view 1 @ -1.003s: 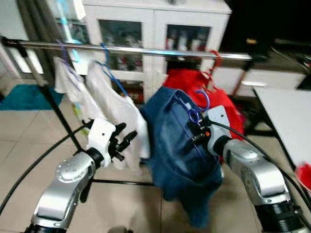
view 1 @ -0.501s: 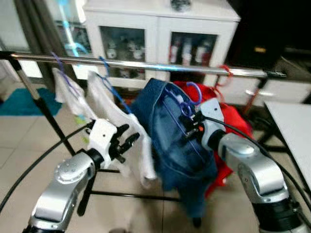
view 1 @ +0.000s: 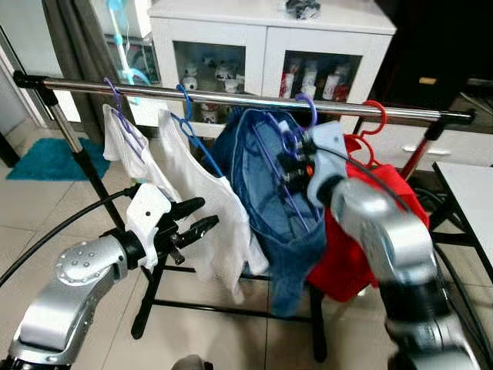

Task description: Hang hanger

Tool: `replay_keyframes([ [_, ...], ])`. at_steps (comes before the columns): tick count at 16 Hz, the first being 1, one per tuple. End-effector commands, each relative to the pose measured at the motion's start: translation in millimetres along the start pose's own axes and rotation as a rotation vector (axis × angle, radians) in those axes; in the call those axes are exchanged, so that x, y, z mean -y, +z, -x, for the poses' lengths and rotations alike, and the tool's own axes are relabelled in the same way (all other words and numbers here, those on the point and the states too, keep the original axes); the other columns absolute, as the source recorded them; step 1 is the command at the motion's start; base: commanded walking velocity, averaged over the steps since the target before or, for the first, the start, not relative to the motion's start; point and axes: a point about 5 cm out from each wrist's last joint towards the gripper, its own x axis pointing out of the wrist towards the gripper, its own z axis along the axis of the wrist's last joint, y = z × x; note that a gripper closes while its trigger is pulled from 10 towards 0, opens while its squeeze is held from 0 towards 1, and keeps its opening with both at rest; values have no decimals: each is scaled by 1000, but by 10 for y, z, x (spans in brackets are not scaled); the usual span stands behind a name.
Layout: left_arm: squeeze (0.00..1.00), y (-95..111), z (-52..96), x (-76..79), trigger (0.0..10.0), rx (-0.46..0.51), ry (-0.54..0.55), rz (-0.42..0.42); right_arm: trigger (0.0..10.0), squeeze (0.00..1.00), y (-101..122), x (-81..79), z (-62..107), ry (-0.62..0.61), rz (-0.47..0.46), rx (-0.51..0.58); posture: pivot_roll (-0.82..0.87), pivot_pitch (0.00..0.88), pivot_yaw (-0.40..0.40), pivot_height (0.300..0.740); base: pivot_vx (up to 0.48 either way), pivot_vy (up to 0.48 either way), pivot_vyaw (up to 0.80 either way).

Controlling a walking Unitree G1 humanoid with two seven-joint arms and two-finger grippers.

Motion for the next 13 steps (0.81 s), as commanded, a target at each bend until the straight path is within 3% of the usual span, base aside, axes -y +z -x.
replay_keyframes([
  [1, 0, 55, 4, -6, 10000, 5, -20, -16, 10000, 0, 152, 54, -53, -10, 16, 49, -19, 42, -7, 740, 0, 0, 0],
  [4, 0, 92, 6, 3, 10000, 3, -40, -22, 10000, 0, 252, 33, -348, 18, -14, -1, -12, 48, -12, 740, 0, 0, 0],
  [7, 0, 145, 6, 56, 10000, 26, -66, -15, 10000, 0, 160, 35, -551, -6, -80, -91, -1, 53, -22, 740, 0, 0, 0],
  [12, 0, 120, 10, 72, 10000, 8, -82, -9, 10000, 0, 17, 8, -680, -8, -83, -156, 0, 59, -17, 740, 0, 0, 0],
  [13, 0, 108, 8, 72, 10000, 6, -78, -8, 10000, 322, 89, 41, -673, -3, -63, -69, -2, 59, -15, 740, 0, 0, 0],
])
